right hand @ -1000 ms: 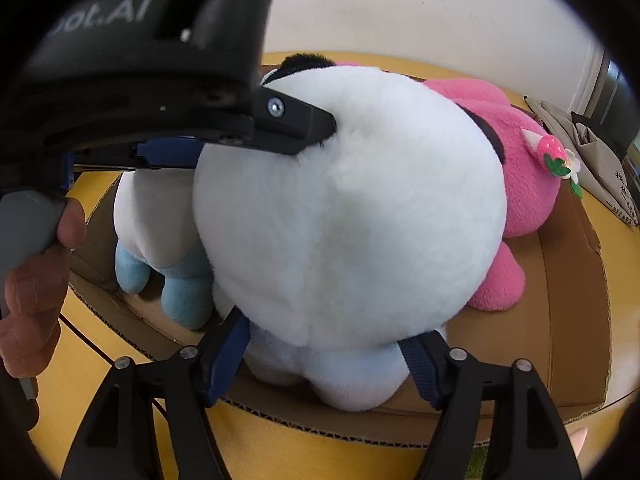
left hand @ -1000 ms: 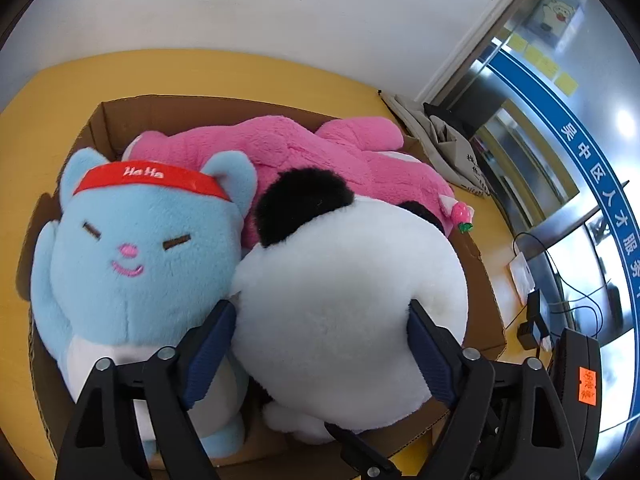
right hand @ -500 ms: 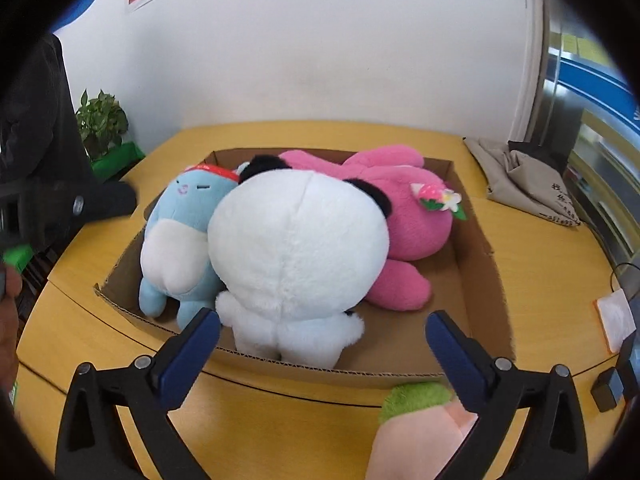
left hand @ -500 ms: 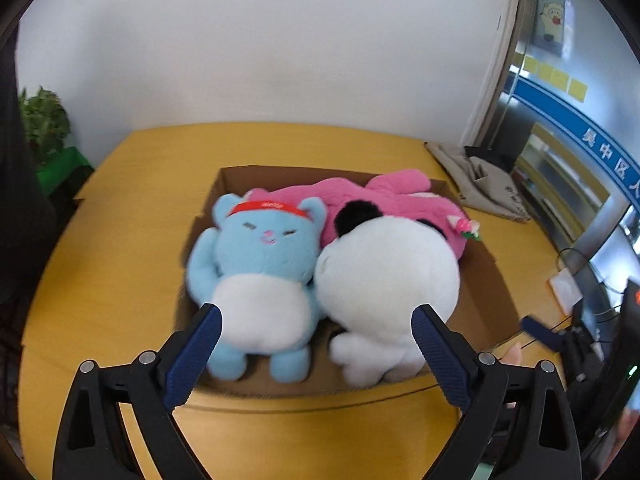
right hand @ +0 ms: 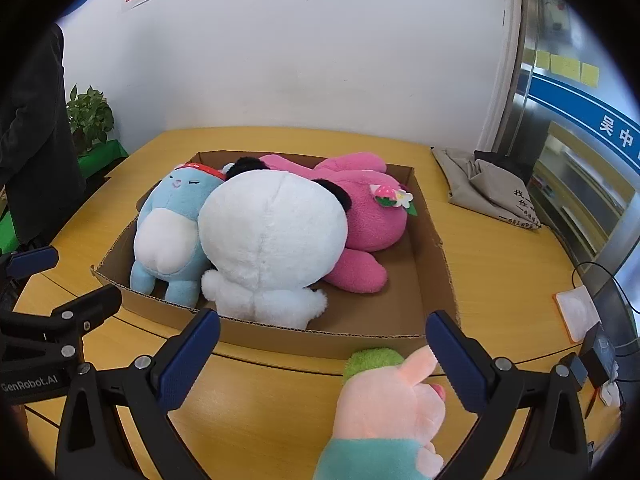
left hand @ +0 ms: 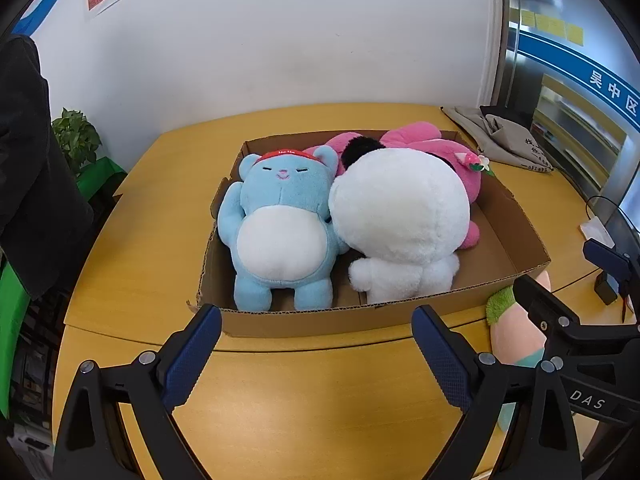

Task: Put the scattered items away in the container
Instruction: 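Move both tools back toward the pink pig in teal outfit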

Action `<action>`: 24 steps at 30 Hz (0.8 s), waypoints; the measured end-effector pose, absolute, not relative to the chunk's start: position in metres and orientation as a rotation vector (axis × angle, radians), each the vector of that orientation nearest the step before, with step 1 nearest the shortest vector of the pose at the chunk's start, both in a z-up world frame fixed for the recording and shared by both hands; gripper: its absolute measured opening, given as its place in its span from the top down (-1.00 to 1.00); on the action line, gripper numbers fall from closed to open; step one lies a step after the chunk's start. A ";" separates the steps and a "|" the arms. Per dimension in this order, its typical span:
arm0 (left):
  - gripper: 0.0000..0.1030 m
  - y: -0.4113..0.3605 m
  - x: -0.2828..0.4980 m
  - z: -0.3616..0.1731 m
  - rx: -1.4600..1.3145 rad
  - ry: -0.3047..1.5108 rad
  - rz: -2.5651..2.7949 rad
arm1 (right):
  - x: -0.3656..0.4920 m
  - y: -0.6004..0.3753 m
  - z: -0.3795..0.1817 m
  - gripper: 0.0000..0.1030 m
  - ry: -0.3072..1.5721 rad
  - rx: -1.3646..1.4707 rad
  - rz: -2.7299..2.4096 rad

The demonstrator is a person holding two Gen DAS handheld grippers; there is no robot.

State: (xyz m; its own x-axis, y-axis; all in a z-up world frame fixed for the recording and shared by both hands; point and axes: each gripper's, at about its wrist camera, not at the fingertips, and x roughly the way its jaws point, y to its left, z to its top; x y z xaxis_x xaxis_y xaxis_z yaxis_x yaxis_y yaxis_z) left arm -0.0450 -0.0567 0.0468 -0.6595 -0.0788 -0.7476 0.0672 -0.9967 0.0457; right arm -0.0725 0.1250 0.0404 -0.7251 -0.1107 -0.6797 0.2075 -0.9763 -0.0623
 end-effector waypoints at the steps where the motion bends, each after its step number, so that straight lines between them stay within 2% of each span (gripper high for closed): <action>1: -0.90 -0.056 -0.044 0.046 1.260 -0.013 -2.791 | -0.070 0.126 0.042 -0.99 0.204 1.075 -2.766; 24: -0.90 -0.051 -0.033 0.041 1.286 0.049 -2.805 | -0.060 0.130 0.040 -0.99 0.214 1.094 -2.764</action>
State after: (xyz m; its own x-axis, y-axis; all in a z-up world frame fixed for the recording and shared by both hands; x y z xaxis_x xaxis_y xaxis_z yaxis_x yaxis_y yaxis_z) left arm -0.0329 -0.0511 0.0410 -0.6512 -0.0373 -0.7580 0.0636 -0.9980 -0.0056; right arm -0.0604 0.1300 0.0397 -0.7192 -0.0962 -0.6881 0.2009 -0.9769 -0.0734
